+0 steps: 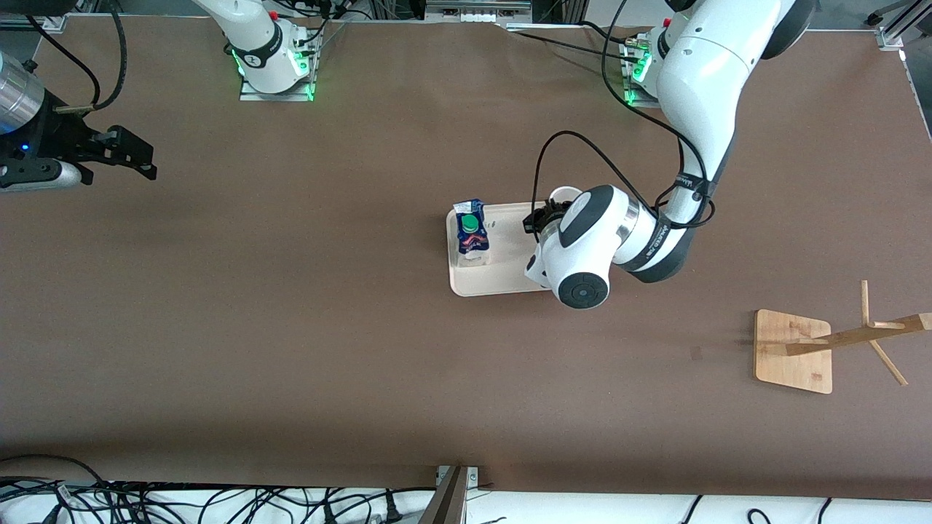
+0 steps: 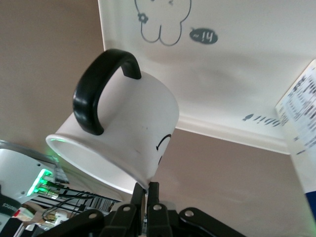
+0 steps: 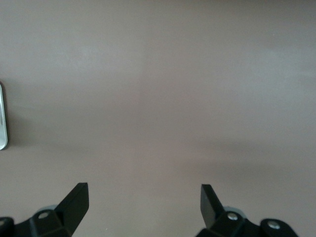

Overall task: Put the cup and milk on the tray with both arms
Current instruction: 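Carry the white mug over the tray with the left gripper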

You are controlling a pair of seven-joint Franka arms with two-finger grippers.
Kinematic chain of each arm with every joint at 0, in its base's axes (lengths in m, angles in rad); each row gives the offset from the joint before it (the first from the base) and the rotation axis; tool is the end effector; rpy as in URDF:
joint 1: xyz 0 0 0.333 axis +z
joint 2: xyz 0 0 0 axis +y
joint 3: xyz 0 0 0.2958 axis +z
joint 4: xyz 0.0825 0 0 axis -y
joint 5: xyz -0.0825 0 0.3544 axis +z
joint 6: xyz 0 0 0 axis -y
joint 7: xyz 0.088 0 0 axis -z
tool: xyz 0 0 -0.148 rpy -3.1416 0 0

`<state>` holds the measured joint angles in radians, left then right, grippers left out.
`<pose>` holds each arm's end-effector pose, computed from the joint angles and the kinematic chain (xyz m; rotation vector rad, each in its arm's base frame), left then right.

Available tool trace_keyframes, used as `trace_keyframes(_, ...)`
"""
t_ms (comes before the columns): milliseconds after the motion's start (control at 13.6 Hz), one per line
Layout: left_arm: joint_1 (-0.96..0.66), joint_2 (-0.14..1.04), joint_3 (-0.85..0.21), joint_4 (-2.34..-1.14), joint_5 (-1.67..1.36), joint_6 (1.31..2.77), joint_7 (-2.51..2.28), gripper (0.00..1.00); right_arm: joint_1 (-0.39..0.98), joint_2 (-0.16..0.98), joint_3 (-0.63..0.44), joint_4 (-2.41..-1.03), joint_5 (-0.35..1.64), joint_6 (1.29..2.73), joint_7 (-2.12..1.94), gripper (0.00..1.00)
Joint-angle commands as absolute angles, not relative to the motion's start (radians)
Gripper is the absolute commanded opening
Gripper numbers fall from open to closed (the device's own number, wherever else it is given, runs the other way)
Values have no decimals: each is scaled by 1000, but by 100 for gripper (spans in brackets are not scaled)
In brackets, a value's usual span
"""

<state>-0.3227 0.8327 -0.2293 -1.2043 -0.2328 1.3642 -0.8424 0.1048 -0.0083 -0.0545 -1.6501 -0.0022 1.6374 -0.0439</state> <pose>0.5145 -0.3287 0.2346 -2.7926 -0.4737 1.1405 0.5261 0.0261 0.5382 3.1363 0.1481 -0.0069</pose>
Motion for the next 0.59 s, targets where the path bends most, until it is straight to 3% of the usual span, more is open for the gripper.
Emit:
trace_keyframes(0, -340, 865, -221, -1154, -255, 1408, -931, 0, 83, 21, -35, -1597, -11, 1620, -40, 100)
trace_keyframes(515, -368, 902, -219, -1170, -239, 1424, -931, 0, 94, 55, -32, -1562, -6, 1620, -48, 100)
